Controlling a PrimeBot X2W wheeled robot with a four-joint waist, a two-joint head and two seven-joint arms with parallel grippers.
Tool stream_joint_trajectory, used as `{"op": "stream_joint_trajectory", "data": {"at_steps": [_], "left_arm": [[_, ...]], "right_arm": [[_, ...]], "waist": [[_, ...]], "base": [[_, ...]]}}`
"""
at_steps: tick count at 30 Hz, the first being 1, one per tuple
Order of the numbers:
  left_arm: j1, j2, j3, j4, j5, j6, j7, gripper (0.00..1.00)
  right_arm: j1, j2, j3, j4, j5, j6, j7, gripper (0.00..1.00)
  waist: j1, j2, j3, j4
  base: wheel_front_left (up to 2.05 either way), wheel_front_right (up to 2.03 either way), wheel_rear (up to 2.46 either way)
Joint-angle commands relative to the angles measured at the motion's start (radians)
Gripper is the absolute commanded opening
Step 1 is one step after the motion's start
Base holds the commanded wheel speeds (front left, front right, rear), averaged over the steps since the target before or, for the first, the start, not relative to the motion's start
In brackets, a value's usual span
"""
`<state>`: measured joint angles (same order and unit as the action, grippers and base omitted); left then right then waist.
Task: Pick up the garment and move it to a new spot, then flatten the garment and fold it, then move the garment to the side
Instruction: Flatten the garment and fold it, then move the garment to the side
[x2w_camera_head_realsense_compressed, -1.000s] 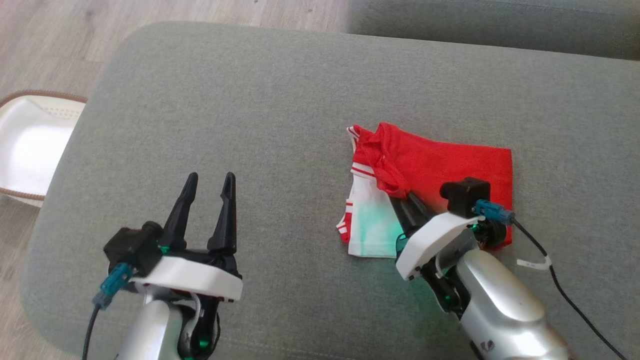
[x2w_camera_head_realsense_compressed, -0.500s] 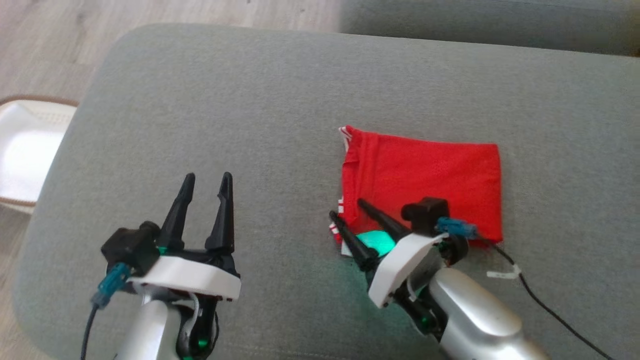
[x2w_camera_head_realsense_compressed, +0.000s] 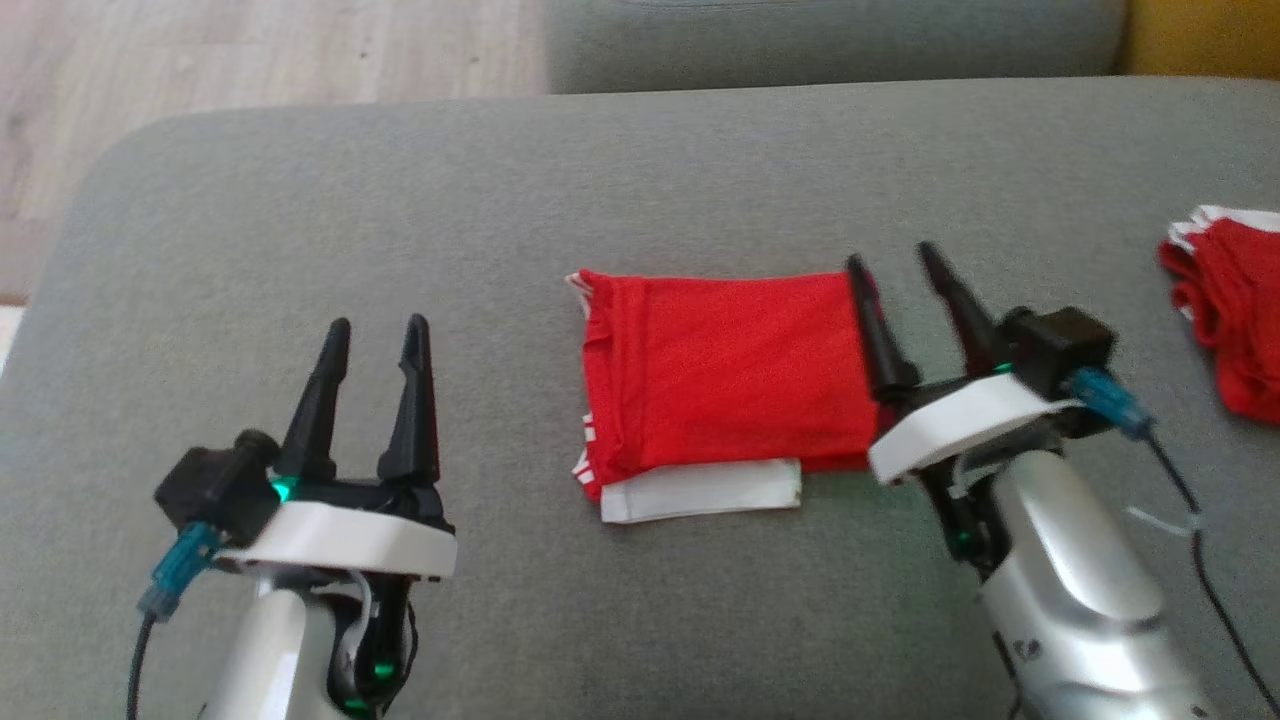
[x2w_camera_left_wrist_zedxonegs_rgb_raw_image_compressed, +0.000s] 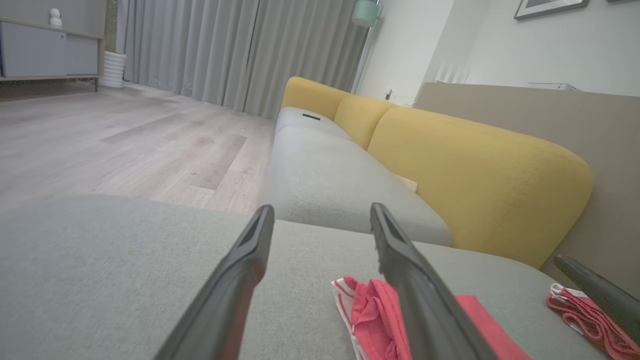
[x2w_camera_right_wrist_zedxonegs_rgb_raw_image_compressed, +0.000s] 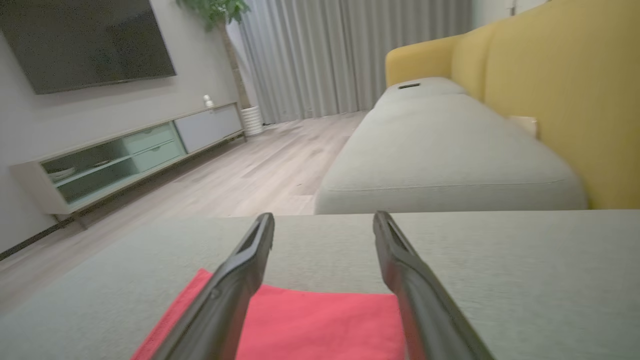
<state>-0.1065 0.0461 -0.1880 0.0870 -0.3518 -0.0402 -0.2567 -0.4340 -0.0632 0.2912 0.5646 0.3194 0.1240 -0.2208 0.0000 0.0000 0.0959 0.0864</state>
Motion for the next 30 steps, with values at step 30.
{"op": "stream_joint_trajectory", "data": {"at_steps": [30], "left_arm": [[-0.038, 0.004, 0.021, -0.057, 0.014, 0.012, -0.005, 1.0]], "right_arm": [[0.167, 0.013, -0.205, -0.219, -0.12, 0.007, 0.017, 1.0]], "waist": [[0.0, 0.0, 0.053, -0.057]], "base": [[0.0, 0.0, 0.0]]}}
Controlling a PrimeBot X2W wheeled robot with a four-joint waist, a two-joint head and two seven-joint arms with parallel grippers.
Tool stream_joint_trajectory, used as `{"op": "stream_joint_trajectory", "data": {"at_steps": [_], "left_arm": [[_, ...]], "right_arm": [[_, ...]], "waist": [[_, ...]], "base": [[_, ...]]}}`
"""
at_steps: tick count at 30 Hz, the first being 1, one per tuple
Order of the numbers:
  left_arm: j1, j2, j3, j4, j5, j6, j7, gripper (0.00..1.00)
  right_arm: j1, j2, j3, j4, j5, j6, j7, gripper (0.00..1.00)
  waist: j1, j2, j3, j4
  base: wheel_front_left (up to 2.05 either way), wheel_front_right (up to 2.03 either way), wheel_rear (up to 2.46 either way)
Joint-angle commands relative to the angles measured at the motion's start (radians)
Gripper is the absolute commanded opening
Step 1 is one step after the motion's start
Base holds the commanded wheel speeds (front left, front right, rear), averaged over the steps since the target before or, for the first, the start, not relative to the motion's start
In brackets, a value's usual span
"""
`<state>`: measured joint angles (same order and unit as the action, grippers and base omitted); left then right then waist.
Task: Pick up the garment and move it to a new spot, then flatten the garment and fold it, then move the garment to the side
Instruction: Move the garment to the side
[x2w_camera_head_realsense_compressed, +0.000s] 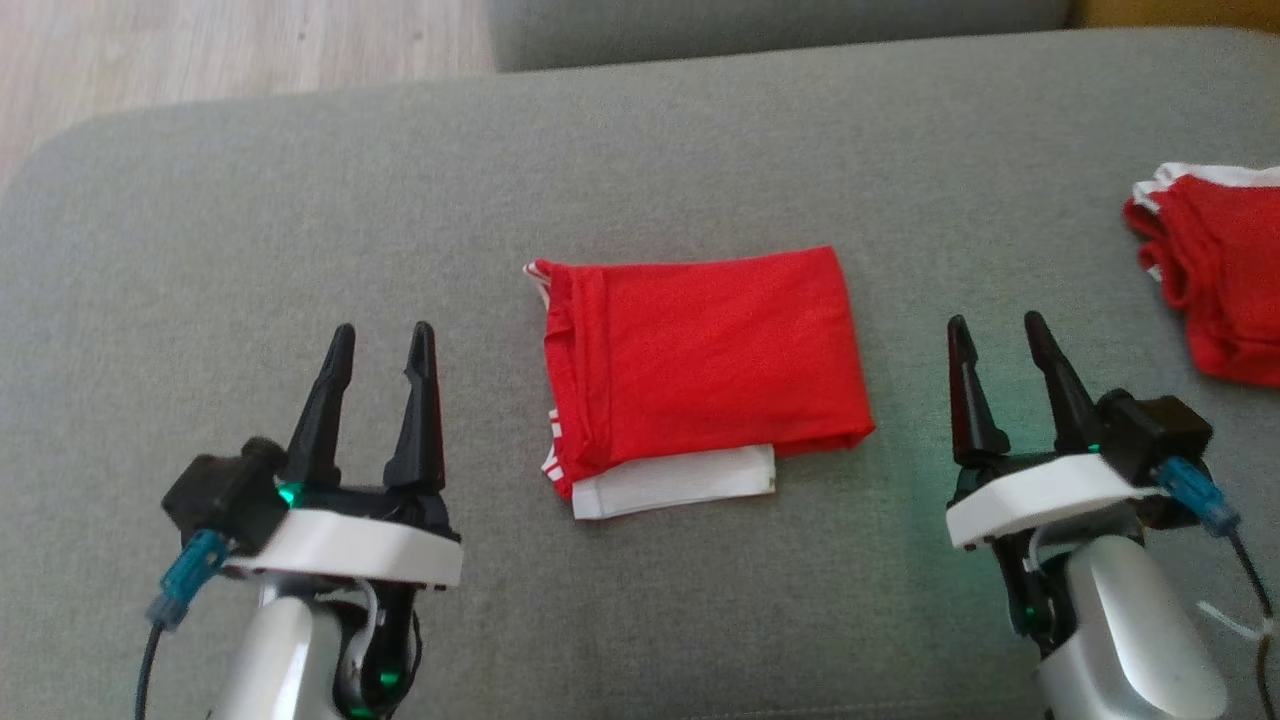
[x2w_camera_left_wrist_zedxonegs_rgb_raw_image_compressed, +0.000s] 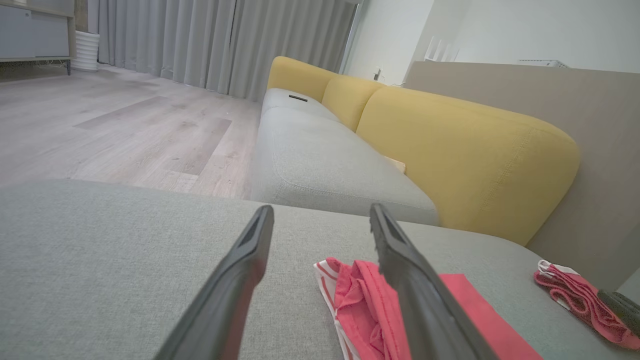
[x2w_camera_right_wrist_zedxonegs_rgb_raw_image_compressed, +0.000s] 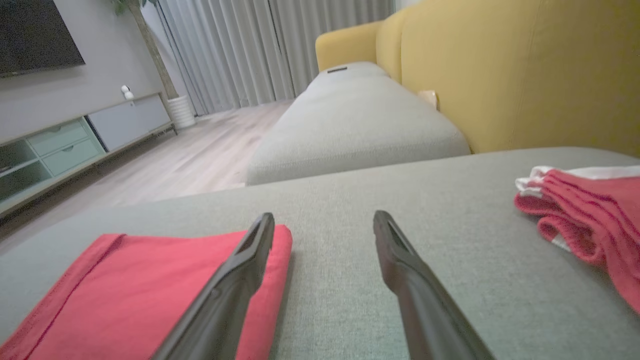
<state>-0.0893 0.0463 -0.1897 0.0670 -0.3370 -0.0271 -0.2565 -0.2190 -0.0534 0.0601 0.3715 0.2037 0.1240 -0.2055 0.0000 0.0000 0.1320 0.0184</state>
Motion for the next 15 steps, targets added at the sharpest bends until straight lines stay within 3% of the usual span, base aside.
{"op": "stream_joint_trajectory", "data": {"at_steps": [1, 15], "left_arm": [[-0.059, 0.004, 0.02, -0.04, -0.002, -0.001, -0.005, 1.0], [-0.096, 0.004, -0.019, -0.015, -0.019, -0.007, -0.005, 1.0]], "right_arm": [[-0.055, 0.003, 0.029, -0.017, -0.006, 0.007, 0.012, 1.0], [-0.158, 0.003, 0.092, 0.212, 0.016, 0.007, 0.141, 1.0]], "waist": [[0.0, 0.0, 0.026, 0.016], [0.0, 0.0, 0.094, 0.098]], "base": [[0.0, 0.0, 0.0], [0.0, 0.0, 0.0]]}}
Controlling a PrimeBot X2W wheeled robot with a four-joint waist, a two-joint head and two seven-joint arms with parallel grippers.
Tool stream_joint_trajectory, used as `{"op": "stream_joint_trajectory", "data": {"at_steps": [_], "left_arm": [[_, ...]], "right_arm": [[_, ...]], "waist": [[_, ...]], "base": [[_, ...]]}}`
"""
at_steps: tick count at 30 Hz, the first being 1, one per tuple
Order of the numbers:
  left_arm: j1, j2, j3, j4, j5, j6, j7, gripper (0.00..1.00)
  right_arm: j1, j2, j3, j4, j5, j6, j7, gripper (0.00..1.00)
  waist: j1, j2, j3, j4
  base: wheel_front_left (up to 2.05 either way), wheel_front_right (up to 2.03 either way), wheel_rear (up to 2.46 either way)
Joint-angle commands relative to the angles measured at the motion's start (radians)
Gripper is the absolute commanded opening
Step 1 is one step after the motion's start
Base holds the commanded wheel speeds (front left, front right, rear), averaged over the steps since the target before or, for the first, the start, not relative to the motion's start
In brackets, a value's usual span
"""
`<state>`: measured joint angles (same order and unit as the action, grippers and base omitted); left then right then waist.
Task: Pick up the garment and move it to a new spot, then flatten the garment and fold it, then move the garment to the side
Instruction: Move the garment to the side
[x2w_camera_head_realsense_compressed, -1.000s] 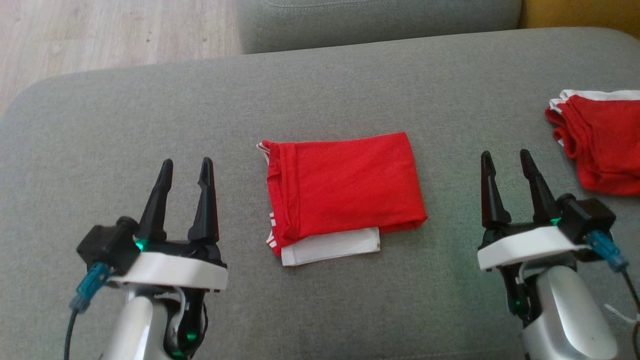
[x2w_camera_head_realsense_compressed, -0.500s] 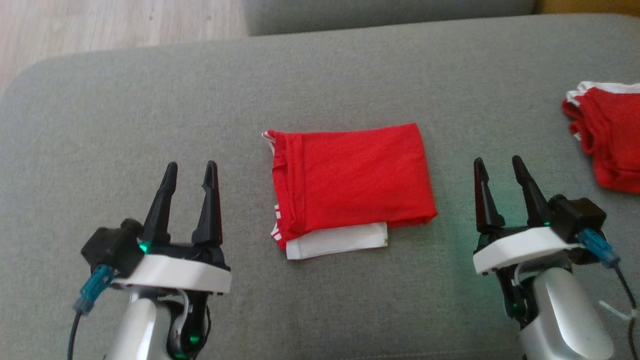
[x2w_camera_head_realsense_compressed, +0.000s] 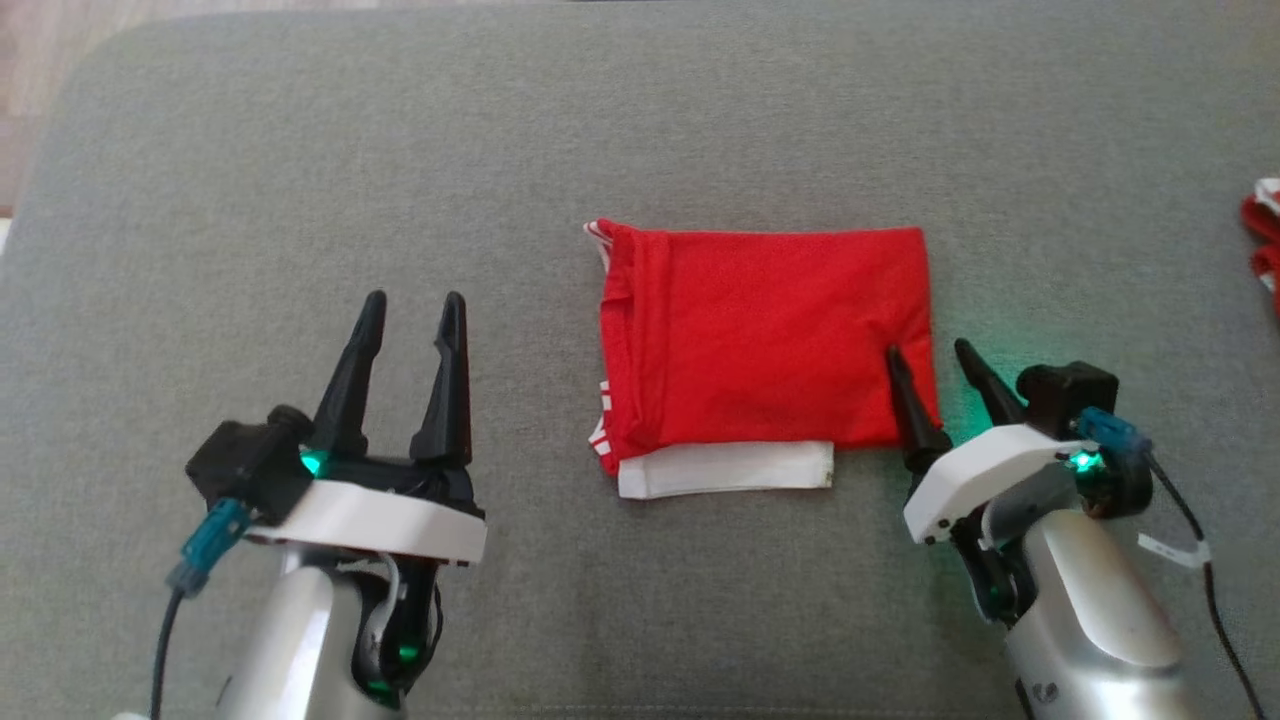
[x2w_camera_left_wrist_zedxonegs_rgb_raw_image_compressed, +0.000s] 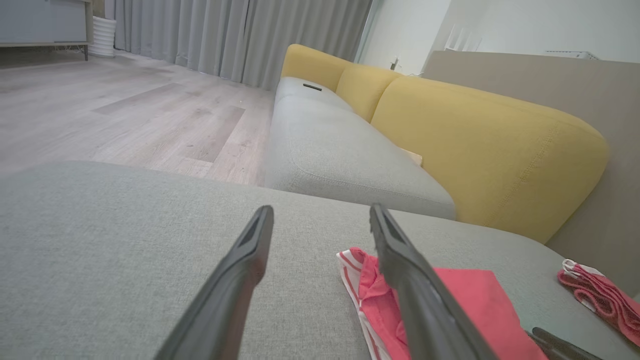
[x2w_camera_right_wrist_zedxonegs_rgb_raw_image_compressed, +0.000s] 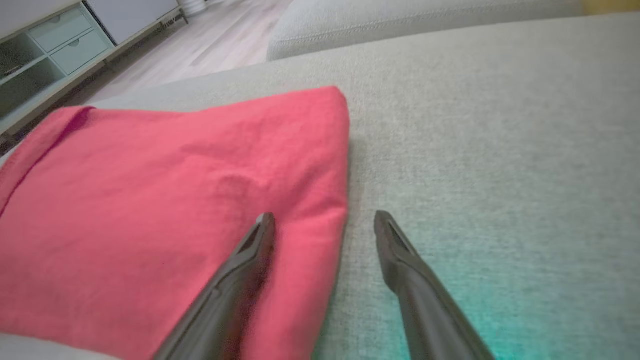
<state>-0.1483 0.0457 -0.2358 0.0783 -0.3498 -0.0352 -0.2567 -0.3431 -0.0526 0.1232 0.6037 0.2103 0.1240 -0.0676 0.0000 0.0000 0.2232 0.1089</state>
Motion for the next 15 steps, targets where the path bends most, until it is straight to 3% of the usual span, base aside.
{"op": "stream_joint_trajectory", "data": {"at_steps": [1, 8, 9, 10, 15], "left_arm": [[-0.038, 0.004, 0.026, -0.025, -0.007, 0.001, -0.005, 1.0], [-0.037, 0.004, 0.032, -0.02, -0.006, 0.008, -0.005, 1.0], [-0.036, 0.004, 0.032, -0.019, -0.005, 0.007, -0.005, 1.0], [-0.035, 0.004, 0.032, -0.018, -0.004, 0.006, -0.005, 1.0], [-0.035, 0.004, 0.035, -0.019, 0.001, 0.004, -0.005, 1.0]], "right_arm": [[-0.037, 0.002, 0.036, -0.004, 0.018, 0.007, 0.01, 1.0], [-0.058, 0.002, 0.105, 0.087, 0.054, 0.007, 0.055, 1.0], [-0.063, 0.002, 0.115, 0.096, 0.052, 0.007, 0.056, 0.88], [-0.068, 0.002, 0.124, 0.102, 0.047, 0.007, 0.054, 0.04], [-0.091, 0.002, 0.124, 0.112, 0.02, 0.007, 0.023, 0.0]], "waist": [[0.0, 0.0, 0.002, 0.012], [0.0, 0.0, 0.001, 0.015], [0.0, 0.0, 0.0, 0.012], [0.0, 0.0, -0.002, 0.008], [0.0, 0.0, -0.009, -0.013]], "base": [[0.0, 0.0, 0.0], [0.0, 0.0, 0.0], [0.0, 0.0, 0.0], [0.0, 0.0, 0.0], [0.0, 0.0, 0.0]]}}
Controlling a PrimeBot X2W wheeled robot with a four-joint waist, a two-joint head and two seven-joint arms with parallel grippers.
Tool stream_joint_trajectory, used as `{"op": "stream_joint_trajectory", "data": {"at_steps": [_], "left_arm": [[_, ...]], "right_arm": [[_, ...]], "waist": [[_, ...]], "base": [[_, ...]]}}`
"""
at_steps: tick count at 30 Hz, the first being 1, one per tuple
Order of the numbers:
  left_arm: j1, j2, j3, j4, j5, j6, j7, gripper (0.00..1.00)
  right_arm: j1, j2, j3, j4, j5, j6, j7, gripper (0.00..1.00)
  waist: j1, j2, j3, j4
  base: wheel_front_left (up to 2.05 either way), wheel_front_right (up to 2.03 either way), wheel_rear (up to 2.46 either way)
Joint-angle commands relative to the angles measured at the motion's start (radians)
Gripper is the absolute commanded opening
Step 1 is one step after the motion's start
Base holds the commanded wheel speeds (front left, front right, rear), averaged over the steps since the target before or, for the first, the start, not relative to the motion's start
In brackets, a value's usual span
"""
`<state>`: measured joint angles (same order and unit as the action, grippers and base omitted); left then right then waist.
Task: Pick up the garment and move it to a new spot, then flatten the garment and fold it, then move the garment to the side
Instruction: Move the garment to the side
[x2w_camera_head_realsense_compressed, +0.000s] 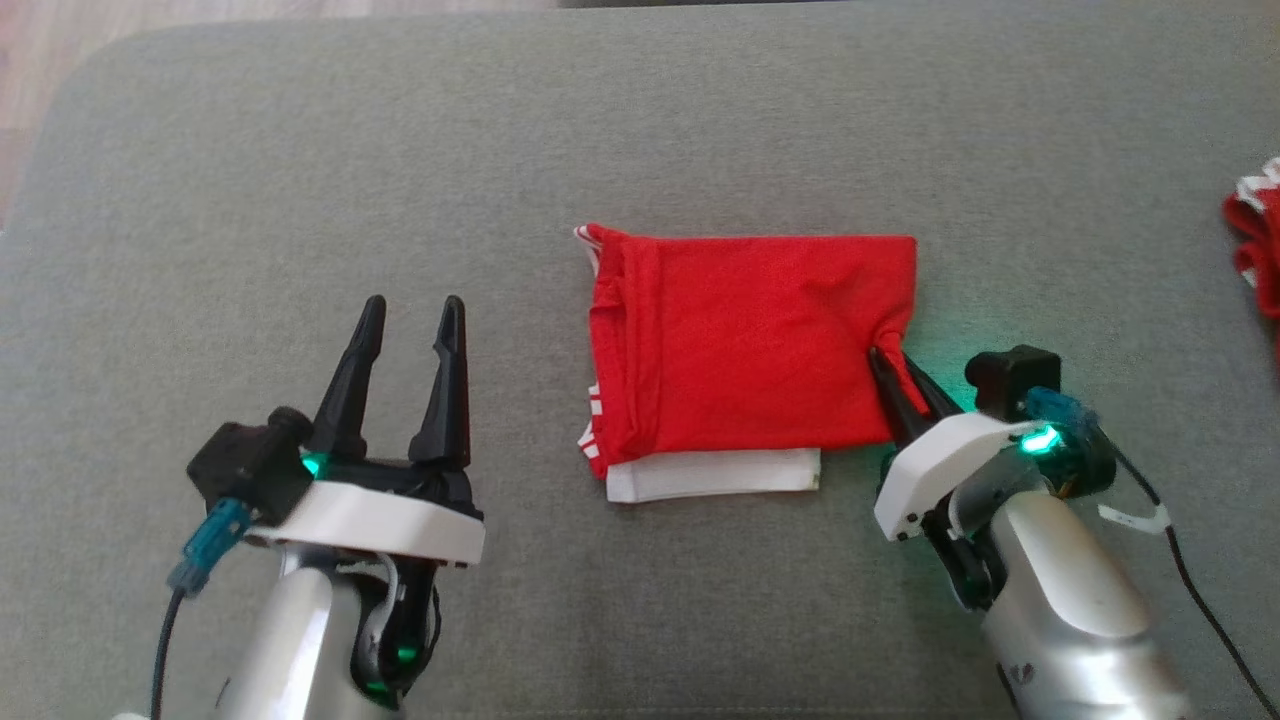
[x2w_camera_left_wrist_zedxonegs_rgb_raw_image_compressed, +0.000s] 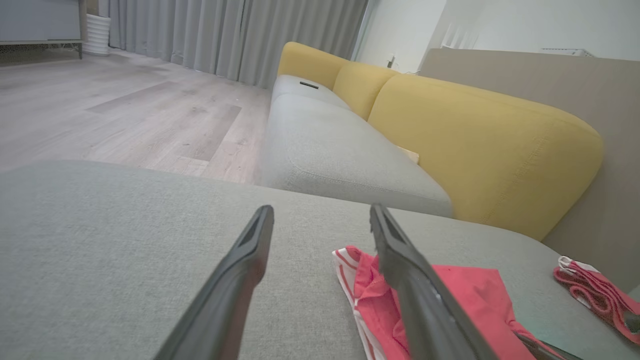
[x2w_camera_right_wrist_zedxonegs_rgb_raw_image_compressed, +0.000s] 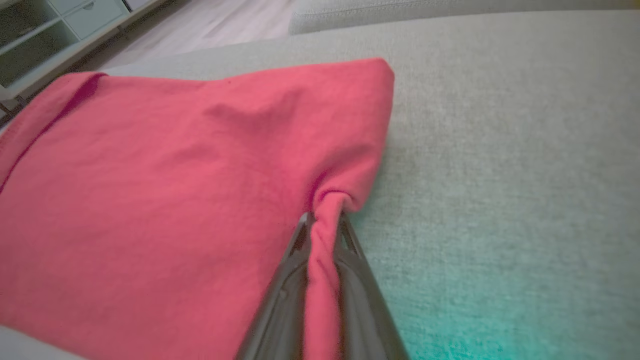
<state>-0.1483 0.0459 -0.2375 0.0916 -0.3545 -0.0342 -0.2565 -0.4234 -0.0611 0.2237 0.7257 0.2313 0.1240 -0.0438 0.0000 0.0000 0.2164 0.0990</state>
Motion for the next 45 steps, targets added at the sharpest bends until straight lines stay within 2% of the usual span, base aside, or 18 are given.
{"op": "stream_joint_trajectory", "data": {"at_steps": [1, 7, 10, 14, 19, 24, 30, 33, 36, 45], "left_arm": [[-0.036, 0.004, 0.038, -0.034, 0.007, 0.003, -0.005, 1.0], [-0.036, 0.004, 0.036, -0.045, 0.019, -0.004, -0.005, 1.0], [-0.039, 0.004, 0.036, -0.042, 0.029, -0.008, -0.005, 1.0], [-0.05, 0.004, 0.037, -0.046, 0.035, -0.012, -0.005, 1.0], [-0.073, 0.004, 0.035, -0.045, 0.042, -0.019, -0.005, 1.0], [-0.096, 0.004, 0.027, -0.046, 0.043, -0.024, -0.005, 1.0], [-0.112, 0.004, 0.027, -0.037, 0.048, -0.036, -0.005, 1.0], [-0.121, 0.004, 0.031, -0.034, 0.05, -0.041, -0.005, 1.0], [-0.123, 0.004, 0.035, -0.032, 0.05, -0.045, -0.005, 1.0], [-0.124, 0.004, 0.04, -0.033, 0.052, -0.049, -0.005, 1.0]], "right_arm": [[-0.018, 0.011, 0.022, -0.012, -0.019, 0.007, -0.011, 0.0], [-0.065, 0.01, -0.032, -0.058, -0.198, 0.007, -0.047, 0.0], [-0.081, -0.02, -0.053, -0.11, -0.278, 0.007, -0.037, 0.0], [-0.103, -0.108, -0.045, -0.19, -0.315, 0.007, -0.001, 0.0], [-0.137, -0.263, -0.052, -0.267, -0.299, 0.007, 0.051, 0.0], [-0.175, -0.396, -0.127, -0.288, -0.271, 0.007, 0.087, 0.0], [-0.194, -0.485, -0.246, -0.255, -0.307, 0.007, 0.132, 0.0], [-0.198, -0.509, -0.32, -0.233, -0.34, 0.007, 0.143, 0.0], [-0.207, -0.506, -0.406, -0.219, -0.391, 0.007, 0.147, 0.0], [-0.195, -0.465, -0.488, -0.225, -0.457, 0.007, 0.17, 0.0]], "waist": [[0.0, 0.0, -0.004, -0.011], [0.0, 0.0, -0.013, -0.069], [0.0, 0.0, -0.011, -0.103], [0.0, 0.0, 0.003, -0.15], [0.0, 0.0, 0.037, -0.186], [0.0, 0.0, 0.078, -0.194], [0.0, 0.0, 0.117, -0.18], [0.0, 0.0, 0.132, -0.169], [0.0, 0.0, 0.144, -0.159], [0.0, 0.0, 0.161, -0.152]], "base": [[0.0, 0.0, 0.0], [0.0, 0.0, 0.0], [0.0, 0.0, 0.0], [0.0, 0.0, 0.0], [0.0, 0.0, 0.0], [0.0, 0.0, 0.0], [0.0, 0.0, 0.0], [0.0, 0.0, 0.0], [0.0, 0.0, 0.0], [0.0, 0.0, 0.0]]}}
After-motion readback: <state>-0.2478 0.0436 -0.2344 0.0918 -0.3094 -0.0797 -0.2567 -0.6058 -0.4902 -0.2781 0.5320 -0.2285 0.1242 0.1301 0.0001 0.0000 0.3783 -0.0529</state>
